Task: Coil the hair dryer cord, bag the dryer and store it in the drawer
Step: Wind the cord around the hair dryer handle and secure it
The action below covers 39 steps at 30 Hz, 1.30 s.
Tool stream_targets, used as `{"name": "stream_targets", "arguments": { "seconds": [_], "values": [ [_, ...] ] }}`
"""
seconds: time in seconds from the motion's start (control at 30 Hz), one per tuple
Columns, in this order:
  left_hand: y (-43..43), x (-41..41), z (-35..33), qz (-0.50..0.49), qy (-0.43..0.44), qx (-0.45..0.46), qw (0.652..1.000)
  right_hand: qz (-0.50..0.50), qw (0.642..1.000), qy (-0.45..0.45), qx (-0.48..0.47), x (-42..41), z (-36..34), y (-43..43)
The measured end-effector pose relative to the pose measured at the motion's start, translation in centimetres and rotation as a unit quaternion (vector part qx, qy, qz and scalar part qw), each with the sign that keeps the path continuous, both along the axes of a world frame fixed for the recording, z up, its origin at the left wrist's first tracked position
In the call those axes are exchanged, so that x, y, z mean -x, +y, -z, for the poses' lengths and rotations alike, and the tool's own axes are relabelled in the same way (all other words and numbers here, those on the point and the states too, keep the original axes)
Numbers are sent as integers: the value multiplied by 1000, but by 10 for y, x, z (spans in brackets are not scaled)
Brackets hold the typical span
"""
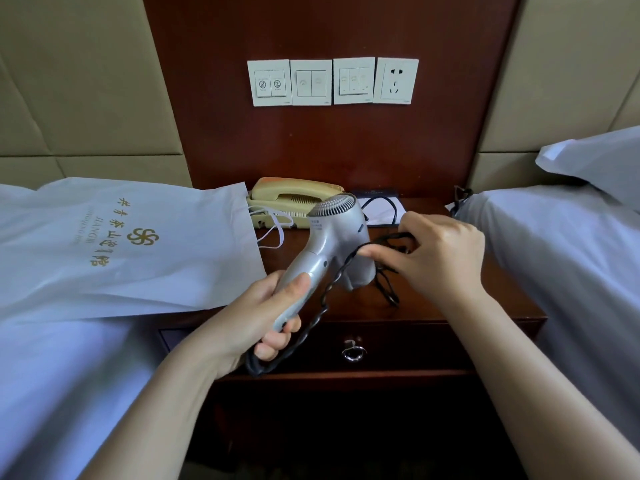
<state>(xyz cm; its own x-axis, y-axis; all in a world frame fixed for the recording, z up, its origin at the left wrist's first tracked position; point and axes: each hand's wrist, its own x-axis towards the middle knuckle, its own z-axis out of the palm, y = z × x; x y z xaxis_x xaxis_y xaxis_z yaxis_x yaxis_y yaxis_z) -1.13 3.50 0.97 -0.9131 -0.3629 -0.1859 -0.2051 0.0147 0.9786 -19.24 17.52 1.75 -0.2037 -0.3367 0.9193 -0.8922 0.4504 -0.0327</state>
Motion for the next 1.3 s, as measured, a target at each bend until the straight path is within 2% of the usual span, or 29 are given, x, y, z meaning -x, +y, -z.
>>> {"name": "stream_targets", "arguments": {
  "seconds": [0.13,0.3,0.37,0.47,0.6,0.8,0.97,1.03,1.1,1.2,1.3],
  "values": [
    [12,0,0,44,-24,113,992,-5,999,33,3,-5,-4,-6],
    [17,8,2,58,-32,260,963,-32,998,43,23,-9,-9,-7],
    [17,11,3,63,-29,269,961,-34,998,44,22,-11,-13,-9],
    [17,10,-1,83,-28,234,968,-28,999,14,-30,-7,-23,-8],
    [6,4,-5,107,-42,200,973,-76,984,-128,-102,11,-33,-1],
    [-14,-1,1,177,-73,50,980,-226,899,-338,-162,33,-18,-1],
    [-21,2,0,203,-18,-123,971,-207,834,-498,-115,30,-12,2],
    [-28,4,3,218,18,-215,952,-221,823,-513,-107,28,-7,2],
    [-32,8,6,199,57,-258,944,-229,829,-500,-104,29,2,-1],
    [-31,14,10,82,101,-227,965,-204,849,-466,-144,29,10,-7],
    [-27,18,10,-7,163,-211,964,-178,870,-399,-227,21,8,-12]
  ]
}}
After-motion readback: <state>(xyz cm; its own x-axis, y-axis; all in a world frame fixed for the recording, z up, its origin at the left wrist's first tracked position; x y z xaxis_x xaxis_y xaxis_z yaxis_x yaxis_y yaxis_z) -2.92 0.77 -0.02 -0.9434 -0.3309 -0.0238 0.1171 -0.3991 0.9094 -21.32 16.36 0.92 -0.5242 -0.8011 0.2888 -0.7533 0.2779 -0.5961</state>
